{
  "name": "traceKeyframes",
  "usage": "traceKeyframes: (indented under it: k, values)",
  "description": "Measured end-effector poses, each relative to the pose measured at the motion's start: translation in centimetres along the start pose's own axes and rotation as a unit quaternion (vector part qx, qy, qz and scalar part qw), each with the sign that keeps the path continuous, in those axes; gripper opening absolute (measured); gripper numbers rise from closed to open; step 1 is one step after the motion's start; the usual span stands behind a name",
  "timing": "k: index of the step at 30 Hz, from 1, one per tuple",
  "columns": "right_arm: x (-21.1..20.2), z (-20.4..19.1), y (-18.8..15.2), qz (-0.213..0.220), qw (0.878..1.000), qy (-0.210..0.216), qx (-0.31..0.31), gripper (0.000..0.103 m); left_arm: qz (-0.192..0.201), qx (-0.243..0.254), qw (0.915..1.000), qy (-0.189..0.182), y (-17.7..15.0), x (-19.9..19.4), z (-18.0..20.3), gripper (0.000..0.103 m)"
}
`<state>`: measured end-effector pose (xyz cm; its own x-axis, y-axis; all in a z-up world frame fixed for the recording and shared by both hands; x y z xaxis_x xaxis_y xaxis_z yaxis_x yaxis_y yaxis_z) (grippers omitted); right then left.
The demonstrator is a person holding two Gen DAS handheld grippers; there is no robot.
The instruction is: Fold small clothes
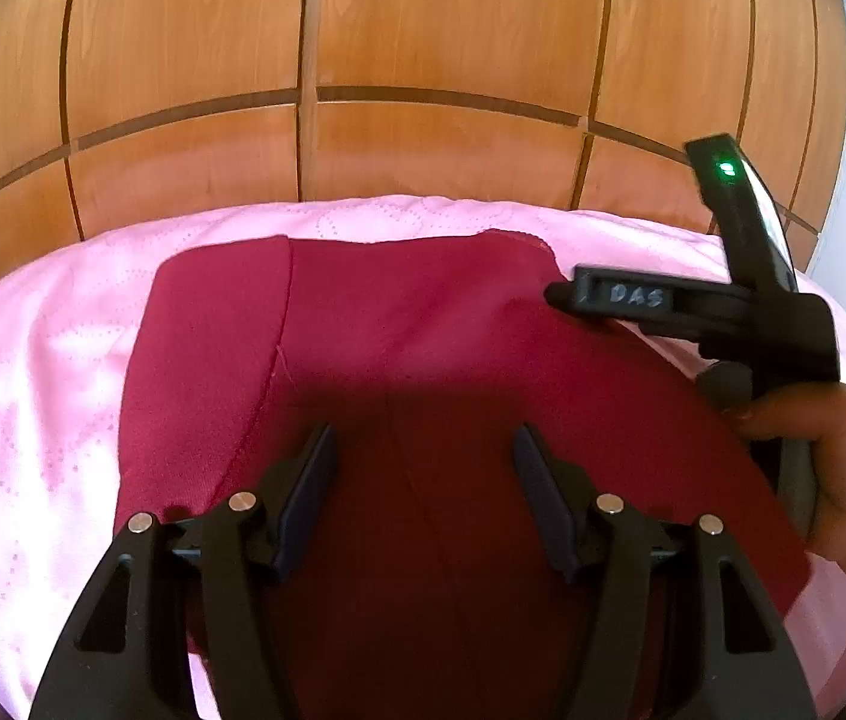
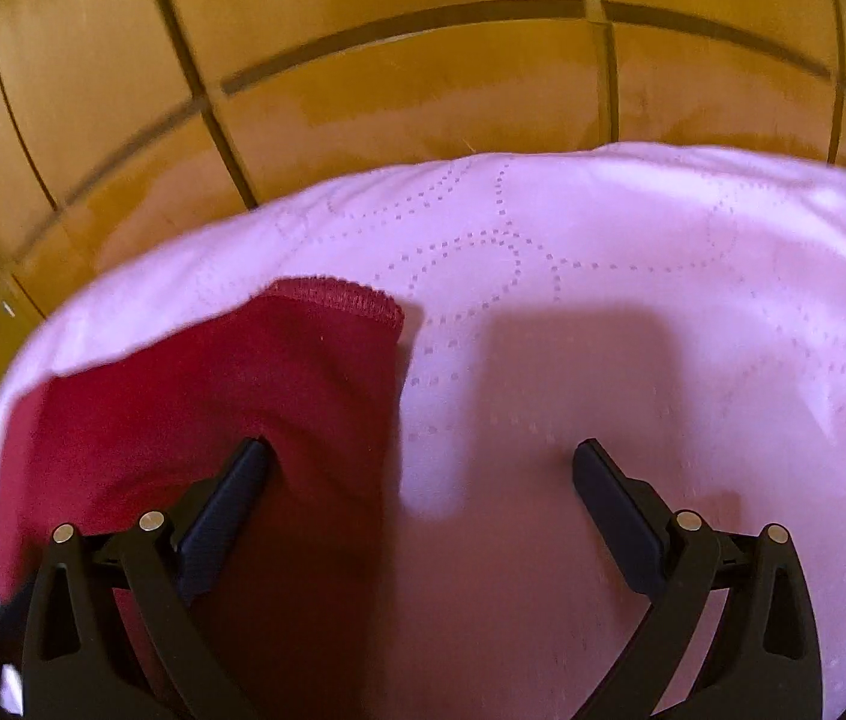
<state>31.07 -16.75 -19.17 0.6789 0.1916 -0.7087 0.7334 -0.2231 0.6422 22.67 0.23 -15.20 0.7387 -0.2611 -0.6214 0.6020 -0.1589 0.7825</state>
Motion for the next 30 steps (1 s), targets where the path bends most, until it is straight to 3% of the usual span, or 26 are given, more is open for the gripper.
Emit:
traceKeyframes:
  k: [2, 4, 6, 9, 12, 18, 30]
  values:
    - [-1.2, 0.6, 0.0, 0.008, 1.0, 0.013, 0.019, 0.1, 0.003, -0.012, 0.9998, -0.018, 0.5, -1.3, 0.8, 0.071]
    - [-2.2, 0.4, 0.2, 0.014, 0.999, 0.028, 0.02, 0.1, 0.017, -0.02, 0.9978, -0.061, 1.1, -2.9, 2.6, 0.073]
    - [-3.2, 0.1, 0.2, 0.015, 0.999, 0.043, 0.005, 0.099, 0.025, 0.015, 0.9968, -0.075, 1.3, -3.7, 5.0, 0.073]
    - [-3.8, 0.3, 0.7, 0.021, 0.999, 0.017, -0.029, 0.099, 0.018, 0.074, 0.9954, -0.058, 0.6, -2.9, 7.2, 0.073]
    - [-4.2, 0.2, 1.1, 0.021, 0.999, 0.009, -0.046, 0.099, -0.007, 0.08, 0.9957, -0.047, -0.7, -1.4, 7.6, 0.072]
    - [-4.0, -0.4, 1.5, 0.022, 0.997, -0.007, -0.072, 0.099, 0.007, 0.114, 0.9931, -0.026, -2.0, -1.2, 7.9, 0.073]
    - [-1.2, -2.5, 1.7, 0.007, 0.994, -0.021, -0.105, 0.099, 0.026, 0.11, 0.9931, -0.033, -2.8, -1.3, 7.4, 0.073]
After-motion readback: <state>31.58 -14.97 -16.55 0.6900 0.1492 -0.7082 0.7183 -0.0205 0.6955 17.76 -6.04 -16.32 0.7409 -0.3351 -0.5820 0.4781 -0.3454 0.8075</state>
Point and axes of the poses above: each gripper's, at about its wrist camera, not at the fingertips, and x roughly the way its jaws point, z to its right, y to its top, the point moved 10 cm from there along x, roughly the way its jaws point, and after that the axes turned 3 degrees about x, right-handed, at the moved point
